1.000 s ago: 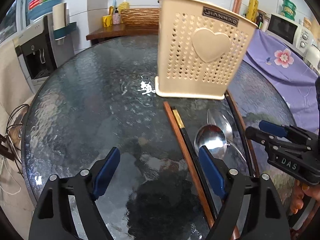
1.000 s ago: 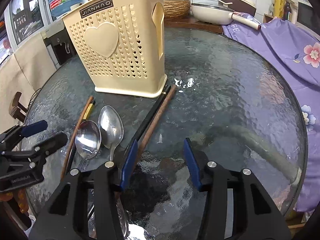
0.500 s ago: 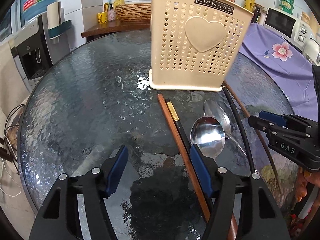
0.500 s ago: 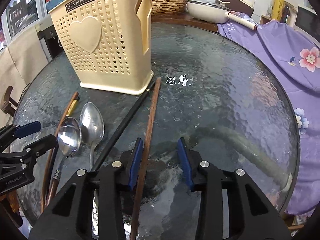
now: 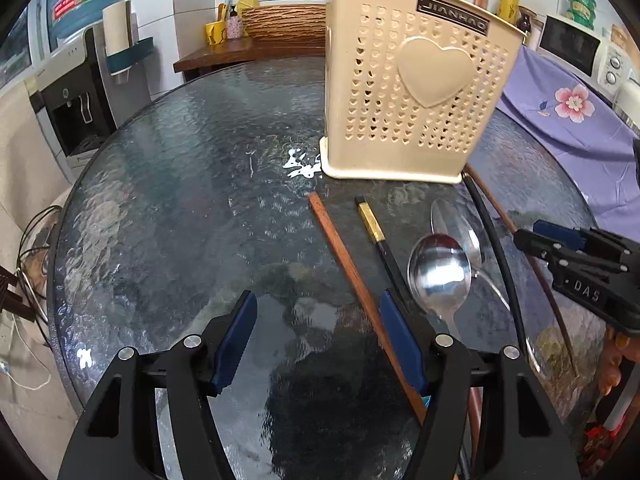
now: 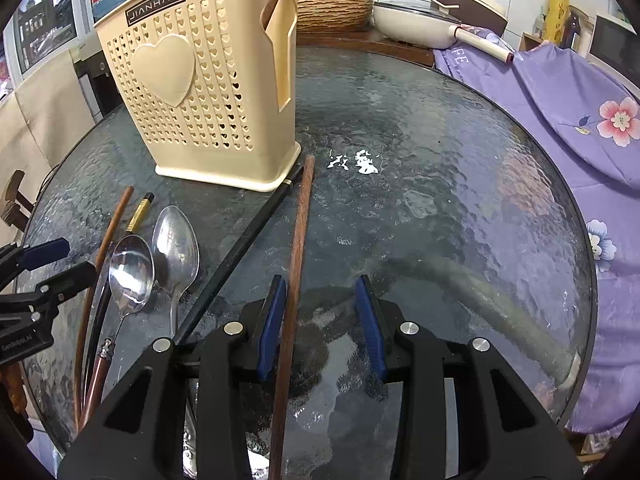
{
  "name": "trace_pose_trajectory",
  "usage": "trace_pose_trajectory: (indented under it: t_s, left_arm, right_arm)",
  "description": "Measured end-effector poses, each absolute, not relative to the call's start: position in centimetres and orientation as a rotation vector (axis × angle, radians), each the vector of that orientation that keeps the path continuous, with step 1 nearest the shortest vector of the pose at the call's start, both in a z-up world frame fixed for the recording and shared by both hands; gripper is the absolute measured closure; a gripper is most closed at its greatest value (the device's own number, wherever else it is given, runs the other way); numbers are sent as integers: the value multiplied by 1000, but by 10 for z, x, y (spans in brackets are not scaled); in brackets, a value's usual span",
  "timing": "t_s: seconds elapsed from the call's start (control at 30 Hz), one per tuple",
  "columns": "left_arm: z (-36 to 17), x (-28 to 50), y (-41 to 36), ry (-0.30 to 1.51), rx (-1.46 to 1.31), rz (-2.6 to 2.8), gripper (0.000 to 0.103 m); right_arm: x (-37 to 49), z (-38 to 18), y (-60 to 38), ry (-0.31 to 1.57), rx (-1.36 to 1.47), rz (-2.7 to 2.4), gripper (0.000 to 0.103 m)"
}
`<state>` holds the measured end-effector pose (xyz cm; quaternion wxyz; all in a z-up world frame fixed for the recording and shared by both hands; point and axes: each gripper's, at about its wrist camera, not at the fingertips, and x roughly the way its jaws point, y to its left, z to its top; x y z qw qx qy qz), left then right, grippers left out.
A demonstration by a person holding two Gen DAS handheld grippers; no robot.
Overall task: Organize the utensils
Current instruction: 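Grasp a brown chopstick with the left tool while the right tool grasps another brown chopstick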
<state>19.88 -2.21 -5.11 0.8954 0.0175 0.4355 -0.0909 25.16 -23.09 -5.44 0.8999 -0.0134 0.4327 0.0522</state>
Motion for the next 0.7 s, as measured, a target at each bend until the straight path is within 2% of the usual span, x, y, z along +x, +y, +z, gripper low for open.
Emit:
trace_pose_trajectory:
  t_s: [0.1,0.23,0.53,0.7]
  left_arm:
    - [-51,209,-24,911,21,-199,42]
    - [-51,224,-26,913,20,-183,52]
    - [-53,243,-35,914,70,-140,55]
    - [-52,247,-37,921,77,-142,56]
  right_arm:
    - [260,-54,-227,899,-38,118,70]
    - [275,-52,-222,906,-37,132,75]
    - [310,-52,-219,905,-36,123,80]
    - [327,-52,-217,908,-46,132,92]
